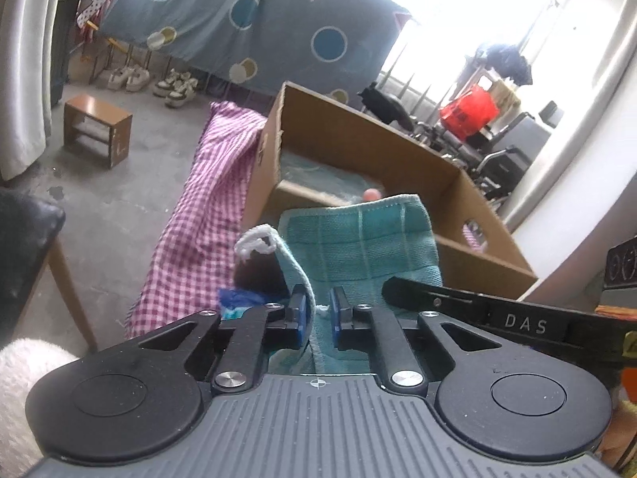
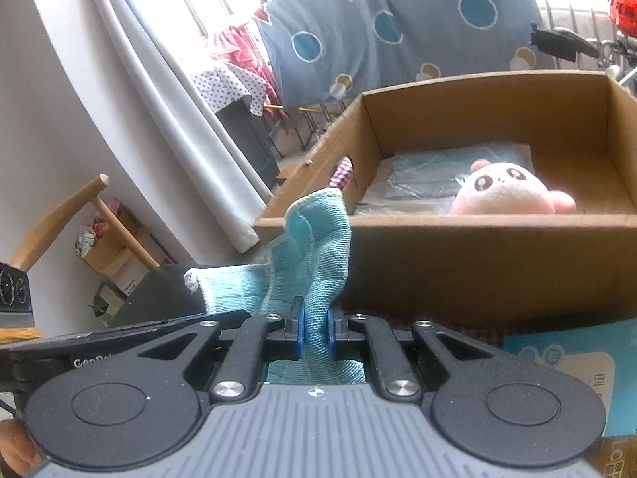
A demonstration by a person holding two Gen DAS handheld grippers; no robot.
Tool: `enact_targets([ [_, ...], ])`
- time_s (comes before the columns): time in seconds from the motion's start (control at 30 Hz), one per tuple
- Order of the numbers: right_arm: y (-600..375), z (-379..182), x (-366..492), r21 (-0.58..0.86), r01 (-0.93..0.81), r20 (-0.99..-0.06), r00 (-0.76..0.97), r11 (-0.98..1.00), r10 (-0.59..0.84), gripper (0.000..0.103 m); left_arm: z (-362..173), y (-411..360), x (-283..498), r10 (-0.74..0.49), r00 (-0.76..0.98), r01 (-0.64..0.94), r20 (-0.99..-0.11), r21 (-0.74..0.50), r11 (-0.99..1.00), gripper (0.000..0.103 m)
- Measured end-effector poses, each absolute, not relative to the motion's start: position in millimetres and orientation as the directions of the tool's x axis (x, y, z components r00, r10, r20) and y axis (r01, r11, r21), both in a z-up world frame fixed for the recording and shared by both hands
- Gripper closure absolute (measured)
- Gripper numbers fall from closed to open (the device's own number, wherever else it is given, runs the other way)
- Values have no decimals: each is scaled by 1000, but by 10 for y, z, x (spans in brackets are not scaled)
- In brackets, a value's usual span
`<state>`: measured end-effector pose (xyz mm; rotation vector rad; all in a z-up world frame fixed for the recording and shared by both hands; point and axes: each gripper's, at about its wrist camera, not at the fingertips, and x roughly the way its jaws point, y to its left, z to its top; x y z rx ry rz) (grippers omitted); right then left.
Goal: Organize soft objects
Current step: 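Lift the teal towel with both tools and carry it over the box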
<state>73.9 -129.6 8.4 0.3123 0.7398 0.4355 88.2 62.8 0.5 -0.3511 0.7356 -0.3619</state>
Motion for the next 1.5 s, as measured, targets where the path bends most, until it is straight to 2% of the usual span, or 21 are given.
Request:
enact_targets([
  [0.43, -1515, 689, 614, 406, -340, -437, 743, 848, 507, 92, 612, 375, 900, -525, 715, 343, -462, -422, 839, 93],
  [0.57, -1710, 894, 682, 363, -331, -402, 788, 871, 467, 92, 806, 163, 1057, -571, 699, 407, -430, -417, 813, 93],
  [0.8, -2283, 1123, 1131, 362, -286, -396, 814, 887, 424, 92, 1073, -333, 1547, -653, 655, 514, -381, -409, 754, 93],
  [1.1, -3010, 870, 2100, 428, -196, -505, 758, 883, 413, 92, 905, -1101, 2540, -709, 531, 530, -464, -471, 705, 93],
  [1.33, -3367, 446, 2688, 450, -126, -590, 702, 884, 400, 92, 561, -1475, 3184, -692, 456, 487, -560, -493, 721, 93],
  [1.5, -3423, 215, 2903, 406, -98, -644, 674, 908, 361, 92, 327, -1570, 3462, -663, 426, 445, -616, -495, 746, 93],
])
